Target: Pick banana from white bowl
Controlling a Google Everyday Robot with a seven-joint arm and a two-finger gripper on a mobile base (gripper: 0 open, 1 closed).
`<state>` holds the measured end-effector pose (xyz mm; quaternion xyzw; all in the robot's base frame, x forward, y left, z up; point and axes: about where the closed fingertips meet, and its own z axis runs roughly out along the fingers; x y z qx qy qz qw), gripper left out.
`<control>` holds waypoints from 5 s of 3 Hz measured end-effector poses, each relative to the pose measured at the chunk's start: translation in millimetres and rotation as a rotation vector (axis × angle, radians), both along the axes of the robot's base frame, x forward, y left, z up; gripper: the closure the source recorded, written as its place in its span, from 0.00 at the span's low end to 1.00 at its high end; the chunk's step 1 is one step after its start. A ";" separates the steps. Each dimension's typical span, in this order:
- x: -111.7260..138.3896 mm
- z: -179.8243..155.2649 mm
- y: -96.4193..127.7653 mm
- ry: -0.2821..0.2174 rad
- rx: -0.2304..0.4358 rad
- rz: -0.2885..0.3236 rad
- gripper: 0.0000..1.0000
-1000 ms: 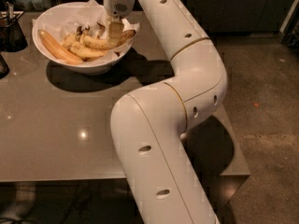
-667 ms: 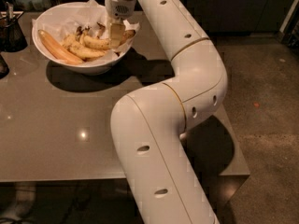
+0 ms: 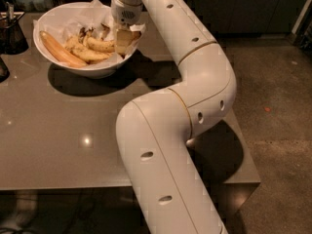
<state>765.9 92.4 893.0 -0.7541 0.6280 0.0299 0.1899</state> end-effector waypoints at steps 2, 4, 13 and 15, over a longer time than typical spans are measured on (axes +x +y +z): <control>-0.4 -5.1 -0.3 0.012 -0.002 0.002 0.60; -0.4 -5.1 -0.3 0.012 -0.002 0.002 1.00; -51.3 59.4 2.6 0.003 0.211 -0.022 1.00; -68.0 63.0 -2.7 0.029 0.239 -0.046 1.00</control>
Offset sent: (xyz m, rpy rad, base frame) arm -0.0003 -0.0003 -0.0044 -0.0015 0.0100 0.0021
